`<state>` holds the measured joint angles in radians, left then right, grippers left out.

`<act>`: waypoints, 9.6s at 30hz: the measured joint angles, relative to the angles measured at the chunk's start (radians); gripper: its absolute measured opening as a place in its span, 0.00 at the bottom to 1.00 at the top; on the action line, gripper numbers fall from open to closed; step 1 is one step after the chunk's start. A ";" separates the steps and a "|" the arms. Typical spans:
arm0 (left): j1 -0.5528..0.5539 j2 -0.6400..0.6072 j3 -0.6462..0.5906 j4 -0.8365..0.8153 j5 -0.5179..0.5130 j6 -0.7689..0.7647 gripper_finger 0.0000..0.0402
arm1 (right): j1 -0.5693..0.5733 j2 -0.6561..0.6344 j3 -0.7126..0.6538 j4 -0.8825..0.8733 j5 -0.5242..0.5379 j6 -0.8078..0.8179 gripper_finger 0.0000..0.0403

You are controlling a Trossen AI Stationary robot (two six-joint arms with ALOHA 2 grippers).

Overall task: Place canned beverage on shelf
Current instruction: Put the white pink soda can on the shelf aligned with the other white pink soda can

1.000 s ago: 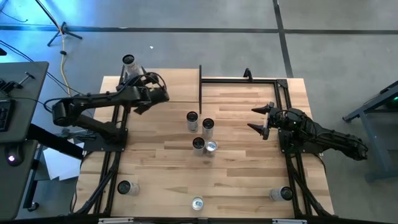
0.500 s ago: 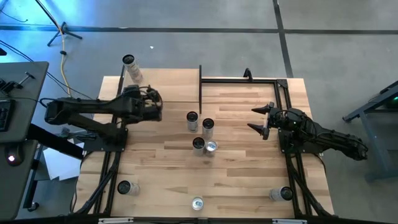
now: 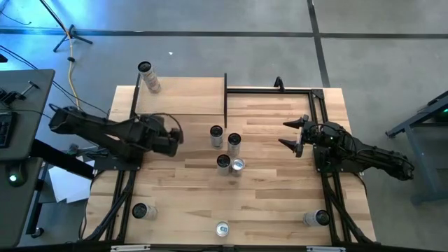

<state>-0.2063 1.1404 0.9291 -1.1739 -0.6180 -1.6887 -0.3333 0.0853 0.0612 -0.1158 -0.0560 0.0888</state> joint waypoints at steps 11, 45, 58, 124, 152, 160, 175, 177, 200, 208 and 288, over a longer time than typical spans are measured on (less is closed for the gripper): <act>-0.132 0.026 0.000 0.011 0.474 -0.258 0.82 | 0.000 0.000 0.000 -0.004 0.000 0.000 0.96; -0.596 0.436 0.636 -0.309 0.805 -1.292 0.82 | 0.000 0.000 0.000 -0.014 0.000 0.000 0.96; -0.726 0.506 0.636 -0.218 0.766 -1.453 0.82 | 0.000 0.000 0.000 -0.014 0.000 0.000 0.96; -0.777 0.652 0.636 -0.397 0.549 -1.377 0.47 | 0.000 0.000 0.000 -0.014 0.000 0.000 0.96; -0.319 0.425 0.417 -0.401 0.258 -0.584 0.47 | 0.000 0.000 0.000 -0.014 0.000 0.000 0.96; -0.172 0.284 0.296 -0.397 0.196 -0.429 0.50 | 0.000 0.000 0.000 -0.014 0.000 0.000 0.96; -0.025 0.141 0.091 -0.324 0.169 -0.270 0.51 | 0.000 0.000 0.000 -0.014 0.000 0.000 0.96; -0.019 0.128 0.069 -0.316 0.154 -0.271 0.51 | 0.000 0.000 0.000 -0.014 0.000 0.000 0.96; -0.008 0.103 0.048 -0.332 0.115 -0.276 0.52 | 0.000 0.000 0.000 -0.014 0.000 0.000 0.96; 0.026 0.103 0.046 -0.322 0.118 -0.290 0.58 | 0.000 0.000 0.000 -0.014 0.000 0.000 0.96; -0.207 0.606 -0.065 -0.401 -0.177 -1.077 0.66 | 0.000 0.000 0.000 -0.014 0.000 0.000 0.96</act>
<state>-0.4133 1.7460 0.8637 -1.5753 -0.7951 -2.7653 -0.3333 0.0856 0.0613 -0.1299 -0.0559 0.0887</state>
